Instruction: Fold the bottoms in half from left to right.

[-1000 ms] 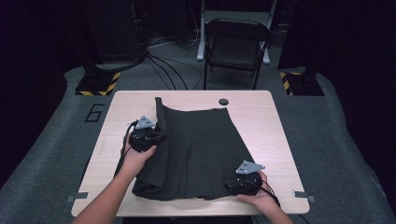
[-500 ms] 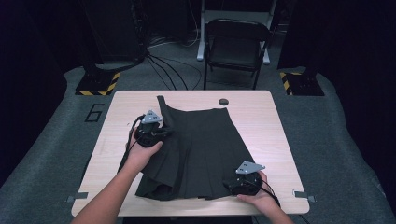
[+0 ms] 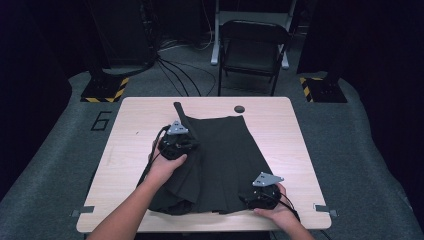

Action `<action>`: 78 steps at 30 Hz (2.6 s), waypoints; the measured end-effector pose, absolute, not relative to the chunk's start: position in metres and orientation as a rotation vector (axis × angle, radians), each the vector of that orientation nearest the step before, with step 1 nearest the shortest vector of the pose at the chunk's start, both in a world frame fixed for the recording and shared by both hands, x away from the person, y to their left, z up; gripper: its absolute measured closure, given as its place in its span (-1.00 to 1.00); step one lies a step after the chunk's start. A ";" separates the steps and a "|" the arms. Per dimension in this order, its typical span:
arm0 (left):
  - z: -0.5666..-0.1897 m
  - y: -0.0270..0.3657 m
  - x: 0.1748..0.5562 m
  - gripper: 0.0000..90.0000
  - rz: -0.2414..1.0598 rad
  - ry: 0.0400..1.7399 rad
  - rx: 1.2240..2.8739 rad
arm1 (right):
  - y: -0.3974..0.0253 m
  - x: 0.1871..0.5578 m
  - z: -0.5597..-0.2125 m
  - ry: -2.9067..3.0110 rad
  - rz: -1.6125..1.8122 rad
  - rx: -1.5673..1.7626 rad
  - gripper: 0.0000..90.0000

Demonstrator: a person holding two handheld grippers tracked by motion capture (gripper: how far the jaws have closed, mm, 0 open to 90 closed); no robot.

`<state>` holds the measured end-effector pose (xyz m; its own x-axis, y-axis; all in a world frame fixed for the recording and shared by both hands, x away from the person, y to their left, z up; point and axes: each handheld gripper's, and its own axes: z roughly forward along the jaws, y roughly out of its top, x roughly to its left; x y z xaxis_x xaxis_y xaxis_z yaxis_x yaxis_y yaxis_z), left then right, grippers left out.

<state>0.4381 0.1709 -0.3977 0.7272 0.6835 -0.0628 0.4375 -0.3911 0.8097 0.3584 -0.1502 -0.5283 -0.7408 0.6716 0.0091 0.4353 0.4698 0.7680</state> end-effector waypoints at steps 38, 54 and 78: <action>-0.465 0.104 0.442 0.89 0.238 0.865 2.076 | -0.151 0.358 -0.528 2.432 1.134 0.932 -0.48; -0.475 0.100 0.442 0.67 0.253 0.844 2.121 | -0.151 0.358 -0.528 2.436 1.137 0.938 -0.48; -0.466 0.178 0.399 0.10 0.205 0.920 2.020 | -0.151 0.358 -0.528 2.433 1.136 0.941 -0.48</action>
<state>0.3993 0.1780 -0.4658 0.7115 0.6758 -0.1923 0.5303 -0.3369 0.7780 0.3578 -0.1508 -0.5281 -0.7425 0.6697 0.0085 0.4368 0.4745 0.7642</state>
